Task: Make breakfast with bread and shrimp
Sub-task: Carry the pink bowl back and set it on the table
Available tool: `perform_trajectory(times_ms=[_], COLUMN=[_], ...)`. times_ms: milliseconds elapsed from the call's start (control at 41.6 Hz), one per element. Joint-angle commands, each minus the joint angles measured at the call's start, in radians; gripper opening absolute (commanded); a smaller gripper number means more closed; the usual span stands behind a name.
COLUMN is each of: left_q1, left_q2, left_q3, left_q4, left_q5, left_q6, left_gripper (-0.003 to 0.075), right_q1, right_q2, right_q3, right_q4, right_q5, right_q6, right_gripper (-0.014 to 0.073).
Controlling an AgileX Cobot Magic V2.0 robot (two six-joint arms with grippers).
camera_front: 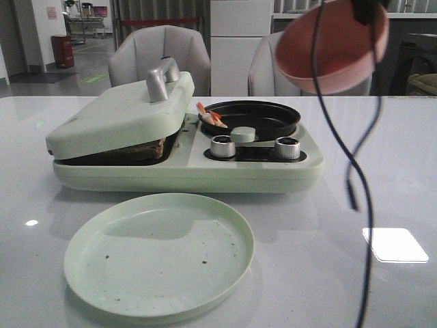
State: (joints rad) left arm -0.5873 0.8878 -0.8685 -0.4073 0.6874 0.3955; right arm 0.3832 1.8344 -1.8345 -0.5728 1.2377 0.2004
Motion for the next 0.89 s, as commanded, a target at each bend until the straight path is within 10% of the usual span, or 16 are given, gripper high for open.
perform_trajectory(times_ms=[0,385,721,866], left_q1=[-0.008,-0.008,-0.008,-0.008], left_q2=[-0.007,-0.007,-0.007,-0.007], left_q3=[-0.026,-0.026,-0.026,-0.026], left_q4=[-0.023,-0.023,-0.023,-0.023], left_q5=[-0.073,-0.073,-0.073,-0.073], left_q6=[-0.009,-0.009,-0.009,-0.009], left_gripper=[0.01,0.01,0.01,0.01], right_q1=[-0.076,-0.43,-0.511,-0.509], right_q2=[-0.149,-0.255,-0.133,-0.117], right_q3=[0.144,0.626,0.692,0.691], right_q4=[0.056,0.523,0.529,0.529], right_q5=[-0.059,-0.355,-0.505,-0.497], right_q6=[-0.01,-0.185,-0.187,-0.187], right_gripper=[0.0049,0.0049,0.0057,0.0219])
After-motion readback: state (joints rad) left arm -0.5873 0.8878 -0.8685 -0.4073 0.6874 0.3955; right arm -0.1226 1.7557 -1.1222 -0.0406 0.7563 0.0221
